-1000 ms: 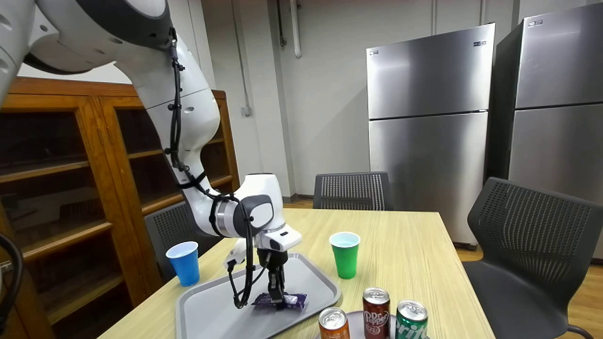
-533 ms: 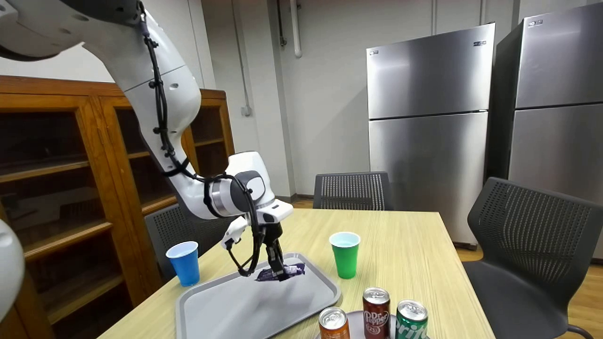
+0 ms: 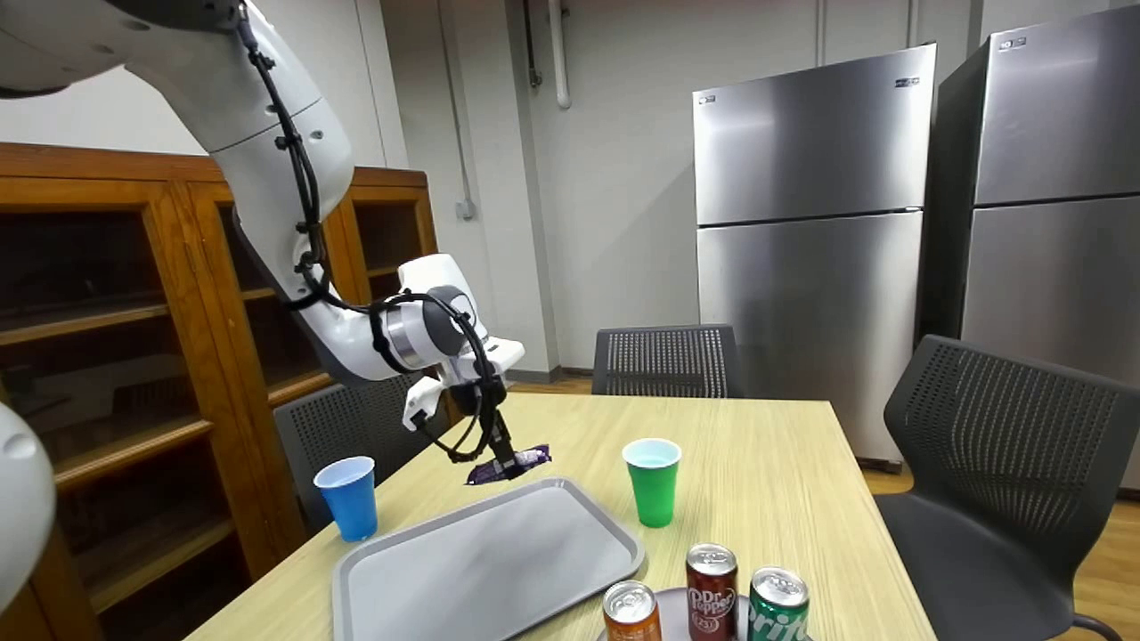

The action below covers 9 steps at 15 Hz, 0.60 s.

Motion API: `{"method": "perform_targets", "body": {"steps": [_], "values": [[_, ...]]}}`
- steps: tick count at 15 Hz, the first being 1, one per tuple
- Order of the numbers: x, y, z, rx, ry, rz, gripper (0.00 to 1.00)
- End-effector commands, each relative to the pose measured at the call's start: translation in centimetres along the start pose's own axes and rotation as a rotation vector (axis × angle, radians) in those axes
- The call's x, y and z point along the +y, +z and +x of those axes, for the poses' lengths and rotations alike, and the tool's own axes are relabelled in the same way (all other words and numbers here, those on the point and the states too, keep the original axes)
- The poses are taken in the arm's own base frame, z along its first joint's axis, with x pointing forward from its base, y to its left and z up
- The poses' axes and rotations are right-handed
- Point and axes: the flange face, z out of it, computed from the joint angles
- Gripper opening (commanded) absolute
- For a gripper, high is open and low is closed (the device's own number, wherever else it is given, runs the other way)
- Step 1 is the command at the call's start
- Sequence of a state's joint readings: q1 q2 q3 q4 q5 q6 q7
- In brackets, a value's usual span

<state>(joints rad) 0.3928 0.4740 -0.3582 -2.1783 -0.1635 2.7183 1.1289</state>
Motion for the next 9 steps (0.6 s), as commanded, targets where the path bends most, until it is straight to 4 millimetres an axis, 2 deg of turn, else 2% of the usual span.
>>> {"method": "perform_targets", "body": {"steps": [1,5,9], "values": [[-3.8,-1.6,-0.1,0.003,-0.083,0.022,0.04],[-8.1,-1.9,-1.2,-0.012,-0.203,0.063,0.04],[-11.5,-0.6,-2.2,-0.023,-0.344,0.074,0.04]]}}
